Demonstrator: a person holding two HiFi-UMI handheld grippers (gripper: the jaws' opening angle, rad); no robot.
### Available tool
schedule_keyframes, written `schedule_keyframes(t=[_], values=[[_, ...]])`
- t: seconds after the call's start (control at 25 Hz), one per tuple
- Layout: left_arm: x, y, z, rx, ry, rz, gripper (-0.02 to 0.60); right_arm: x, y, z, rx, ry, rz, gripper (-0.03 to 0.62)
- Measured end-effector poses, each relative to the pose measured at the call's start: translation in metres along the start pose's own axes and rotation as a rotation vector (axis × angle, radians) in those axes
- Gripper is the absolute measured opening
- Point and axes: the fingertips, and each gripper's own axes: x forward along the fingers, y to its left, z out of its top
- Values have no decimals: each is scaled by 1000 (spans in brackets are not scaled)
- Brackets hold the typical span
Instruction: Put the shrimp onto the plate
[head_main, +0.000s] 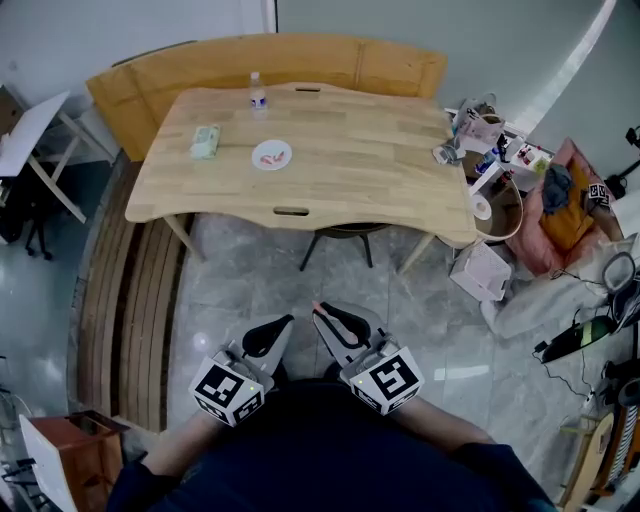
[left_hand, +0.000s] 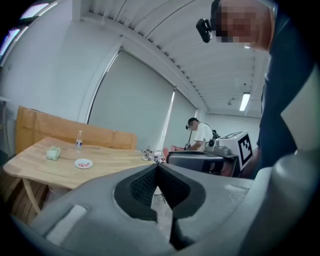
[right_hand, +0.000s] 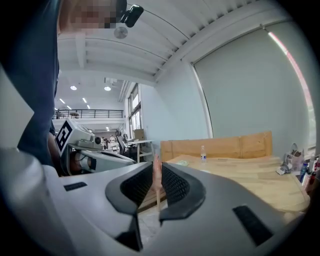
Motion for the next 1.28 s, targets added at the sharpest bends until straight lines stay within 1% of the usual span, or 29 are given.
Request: schedule_keyframes(t=[0.16,0.32,0.44,0.6,0.76,0.96,1.08,1.28], values=[[2,-2,-4,-2,12,5,5,0,0,-2,16,-6,23,64],[8,-5,-3,1,16,18,5,-4,-5,-3,10,-10,45,64],[14,-8,0,2,21,31,5,-8,-12,-2,20,-10,56,63],[24,-12,0,9,16,56,5,-13,-22,-6,10,-2,87,63],[33,-11,-1,-12,6,89,5,-14,-32,-11,17,5,103,63],[46,-9,-3,-14,4,99,5,-13,-46,-17,22,17,113,63],[57,0,0,-10,-1,93,5,-4,-58,-16,18,11,115,63],[74,29,9,-4,-15,80,5,26,-75,-17,13,23,114,63]])
